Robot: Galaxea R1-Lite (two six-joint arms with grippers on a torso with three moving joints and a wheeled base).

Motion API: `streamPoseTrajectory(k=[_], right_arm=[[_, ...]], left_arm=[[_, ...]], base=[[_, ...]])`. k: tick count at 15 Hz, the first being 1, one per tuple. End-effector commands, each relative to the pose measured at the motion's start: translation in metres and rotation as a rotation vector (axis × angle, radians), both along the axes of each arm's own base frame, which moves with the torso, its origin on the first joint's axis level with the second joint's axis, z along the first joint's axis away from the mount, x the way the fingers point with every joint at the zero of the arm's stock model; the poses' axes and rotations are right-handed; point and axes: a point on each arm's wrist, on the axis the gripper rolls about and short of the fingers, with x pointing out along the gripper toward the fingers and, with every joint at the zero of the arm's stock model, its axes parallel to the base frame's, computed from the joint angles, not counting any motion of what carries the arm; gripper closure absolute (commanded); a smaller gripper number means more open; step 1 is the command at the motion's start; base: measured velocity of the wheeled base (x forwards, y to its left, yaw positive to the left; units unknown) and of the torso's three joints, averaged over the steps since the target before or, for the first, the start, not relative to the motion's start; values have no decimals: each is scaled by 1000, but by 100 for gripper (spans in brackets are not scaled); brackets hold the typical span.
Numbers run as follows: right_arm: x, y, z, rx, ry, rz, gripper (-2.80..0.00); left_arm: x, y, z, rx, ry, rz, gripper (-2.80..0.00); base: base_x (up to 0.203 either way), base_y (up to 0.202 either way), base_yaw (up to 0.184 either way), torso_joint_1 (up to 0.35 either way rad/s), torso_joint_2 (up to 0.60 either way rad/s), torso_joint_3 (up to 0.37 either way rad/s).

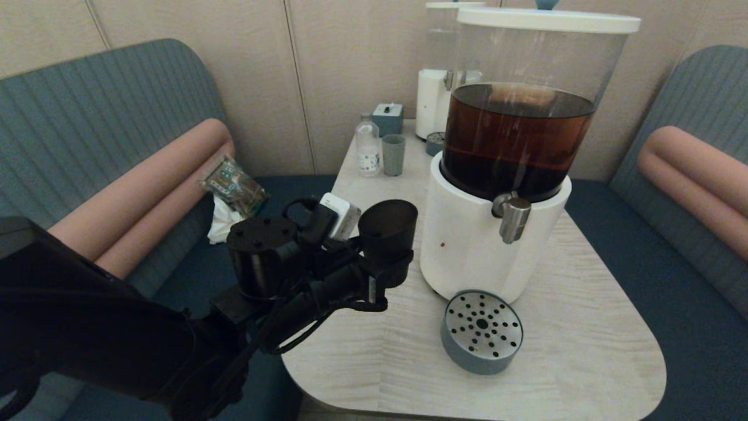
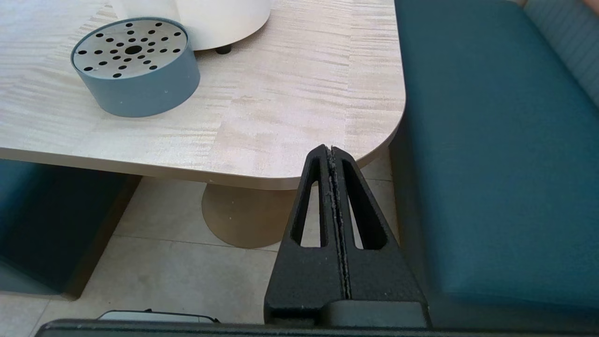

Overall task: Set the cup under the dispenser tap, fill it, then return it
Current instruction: Place the cup next to the water dispenser

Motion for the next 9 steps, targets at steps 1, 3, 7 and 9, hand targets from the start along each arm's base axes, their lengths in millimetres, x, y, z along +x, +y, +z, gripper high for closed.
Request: streamPoseTrajectory(k=[1, 3, 7, 9], right_arm=[[0, 0, 0, 0, 2, 0, 0], [0, 0, 0, 0, 2, -1, 0], [0, 0, 0, 0, 2, 0, 0], [0, 0, 0, 0, 2, 0, 0]], left_arm=[[14, 10, 5, -19, -22, 56, 0], [33, 19, 5, -31, -32, 116, 0], [69, 28, -5, -35, -37, 205, 0], [86, 30, -6, -48, -58, 233, 0]], base=[[0, 0, 0, 0, 0, 0], [0, 0, 0, 0, 0, 0], [0, 0, 0, 0, 0, 0], [0, 0, 0, 0, 0, 0]])
